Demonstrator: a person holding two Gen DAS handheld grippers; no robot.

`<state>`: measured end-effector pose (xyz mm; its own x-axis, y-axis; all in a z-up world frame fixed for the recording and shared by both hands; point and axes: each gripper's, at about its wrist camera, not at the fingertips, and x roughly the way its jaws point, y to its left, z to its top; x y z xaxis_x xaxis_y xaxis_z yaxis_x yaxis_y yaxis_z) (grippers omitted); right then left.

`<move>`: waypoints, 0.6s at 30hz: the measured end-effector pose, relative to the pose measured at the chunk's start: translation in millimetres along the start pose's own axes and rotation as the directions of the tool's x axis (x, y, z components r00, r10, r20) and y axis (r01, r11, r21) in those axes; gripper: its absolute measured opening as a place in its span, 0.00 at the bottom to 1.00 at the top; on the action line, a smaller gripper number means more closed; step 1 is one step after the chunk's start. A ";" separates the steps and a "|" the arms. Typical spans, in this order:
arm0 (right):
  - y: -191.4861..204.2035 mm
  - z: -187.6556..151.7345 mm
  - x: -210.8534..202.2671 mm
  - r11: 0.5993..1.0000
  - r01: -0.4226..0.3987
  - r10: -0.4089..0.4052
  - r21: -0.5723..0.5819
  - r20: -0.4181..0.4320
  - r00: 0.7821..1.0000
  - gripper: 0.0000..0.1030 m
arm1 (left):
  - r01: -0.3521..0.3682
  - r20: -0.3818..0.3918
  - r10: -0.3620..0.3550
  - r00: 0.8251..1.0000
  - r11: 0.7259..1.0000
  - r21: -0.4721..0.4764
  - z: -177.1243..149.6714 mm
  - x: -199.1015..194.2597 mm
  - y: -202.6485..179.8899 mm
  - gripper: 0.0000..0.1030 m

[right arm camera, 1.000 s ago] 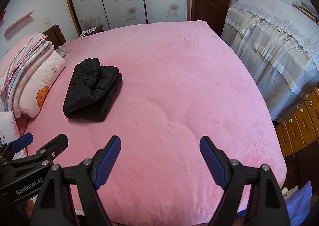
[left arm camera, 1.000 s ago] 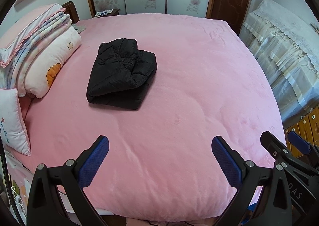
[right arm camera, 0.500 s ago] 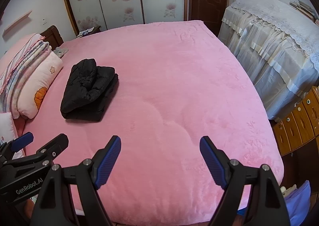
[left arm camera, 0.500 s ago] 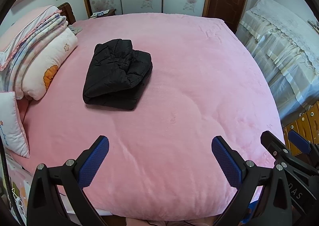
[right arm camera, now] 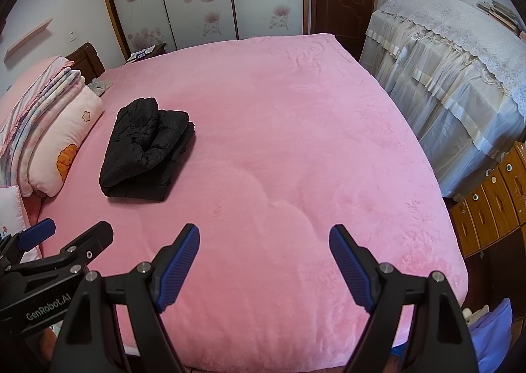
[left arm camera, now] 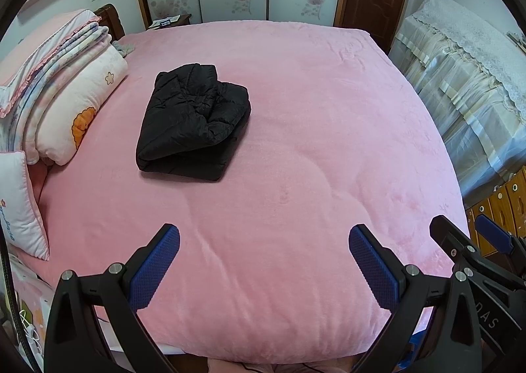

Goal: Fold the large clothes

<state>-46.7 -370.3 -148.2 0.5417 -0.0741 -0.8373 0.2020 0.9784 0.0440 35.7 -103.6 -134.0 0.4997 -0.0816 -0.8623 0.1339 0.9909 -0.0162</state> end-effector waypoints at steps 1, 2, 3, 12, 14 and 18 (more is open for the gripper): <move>1.2 -0.5 0.0 1.000 0.000 0.000 0.000 -0.001 1.000 0.80 | 0.000 0.000 0.000 1.000 1.000 0.000 -0.2 0.0 0.0 0.99; 0.3 -0.2 -0.2 1.000 0.000 0.000 0.001 -0.001 1.000 0.80 | 0.001 0.000 -0.001 1.000 1.000 -0.001 -0.2 0.0 0.0 0.99; 0.7 -0.3 -0.1 1.000 0.000 0.000 0.000 -0.001 1.000 0.80 | 0.001 -0.001 -0.001 1.000 1.000 -0.001 -0.1 0.0 0.0 0.99; 0.0 -0.3 0.4 1.000 0.001 -0.001 -0.001 -0.001 1.000 0.80 | 0.000 -0.002 0.000 1.000 1.000 0.000 0.0 0.4 -0.4 0.99; -0.6 -0.2 0.1 1.000 0.002 -0.002 -0.002 -0.001 1.000 0.80 | 0.004 -0.004 -0.004 1.000 1.000 -0.002 0.1 0.6 -0.7 0.99; -0.2 -0.3 0.1 1.000 0.002 -0.002 -0.003 0.002 1.000 0.80 | 0.002 -0.012 -0.002 1.000 1.000 -0.005 0.0 2.9 -5.1 0.99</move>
<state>-46.9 -370.5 -148.4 0.5431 -0.0768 -0.8361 0.2008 0.9788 0.0406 36.5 -108.9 -136.4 0.4895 -0.0825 -0.8681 0.1304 0.9912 -0.0207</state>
